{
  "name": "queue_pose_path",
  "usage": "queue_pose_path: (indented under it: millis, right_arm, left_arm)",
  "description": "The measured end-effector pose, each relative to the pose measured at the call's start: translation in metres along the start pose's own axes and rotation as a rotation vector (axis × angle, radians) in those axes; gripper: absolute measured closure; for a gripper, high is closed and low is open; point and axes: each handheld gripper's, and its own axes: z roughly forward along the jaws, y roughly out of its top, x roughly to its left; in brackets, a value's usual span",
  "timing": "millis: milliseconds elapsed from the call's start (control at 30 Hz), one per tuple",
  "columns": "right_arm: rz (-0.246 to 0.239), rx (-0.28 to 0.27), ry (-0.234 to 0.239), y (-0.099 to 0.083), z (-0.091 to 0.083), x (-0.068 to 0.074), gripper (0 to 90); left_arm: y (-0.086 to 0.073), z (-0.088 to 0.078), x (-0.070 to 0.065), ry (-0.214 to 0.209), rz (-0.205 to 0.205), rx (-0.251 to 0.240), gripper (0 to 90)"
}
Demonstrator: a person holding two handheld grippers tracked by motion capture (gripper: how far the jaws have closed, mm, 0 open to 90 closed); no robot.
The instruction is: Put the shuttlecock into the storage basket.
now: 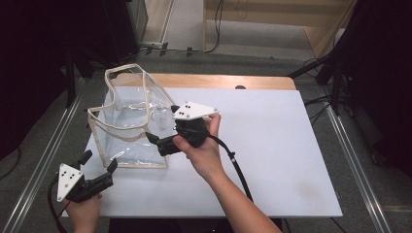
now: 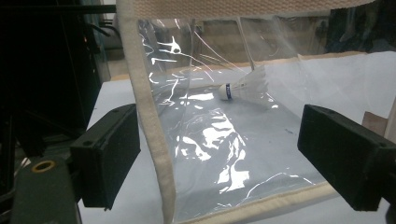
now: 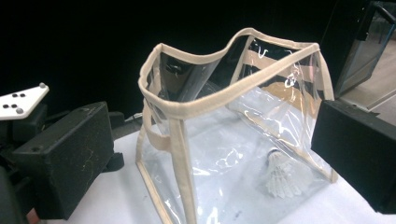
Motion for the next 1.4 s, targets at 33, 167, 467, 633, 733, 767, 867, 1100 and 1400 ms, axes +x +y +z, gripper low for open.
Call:
queue_pose_path:
  millis: [33,167,467,633,733,767,867,1100,1400]
  right_arm:
    - [0.002,0.000,0.000,-0.001,-0.001,-0.001,0.0]
    - [-0.009,-0.002,-0.002,-0.006,-0.005,-0.004,0.0]
    - [-0.033,-0.001,-0.030,-0.016,-0.016,-0.010,0.0]
    - [-0.030,-0.005,-0.040,-0.023,-0.021,-0.013,0.0]
    - [-0.041,-0.008,-0.050,-0.028,-0.024,-0.014,0.0]
    - [-0.046,-0.007,-0.055,-0.029,-0.024,-0.014,0.0]
    - [-0.043,-0.004,-0.062,-0.033,-0.026,-0.015,0.0]
    - [-0.014,0.002,-0.076,-0.045,-0.030,-0.020,0.0]
    - [-0.009,0.008,-0.100,-0.061,-0.036,-0.026,0.0]
  left_arm:
    - [0.000,0.000,0.000,-0.001,0.000,0.000,13.7]
    - [0.000,0.000,0.000,0.000,0.003,0.001,13.7]
    - [0.000,0.000,0.000,0.001,0.003,0.002,13.7]
    - [0.000,0.000,0.000,0.000,0.001,0.002,13.7]
    - [0.000,0.000,0.000,0.000,0.001,0.003,13.7]
    - [0.000,0.000,0.000,0.000,0.002,0.003,13.7]
    - [0.000,0.000,0.000,0.000,0.002,0.003,13.7]
    - [0.000,0.000,-0.001,0.000,0.003,0.002,13.7]
    - [0.000,0.000,-0.001,0.000,0.006,0.003,13.7]
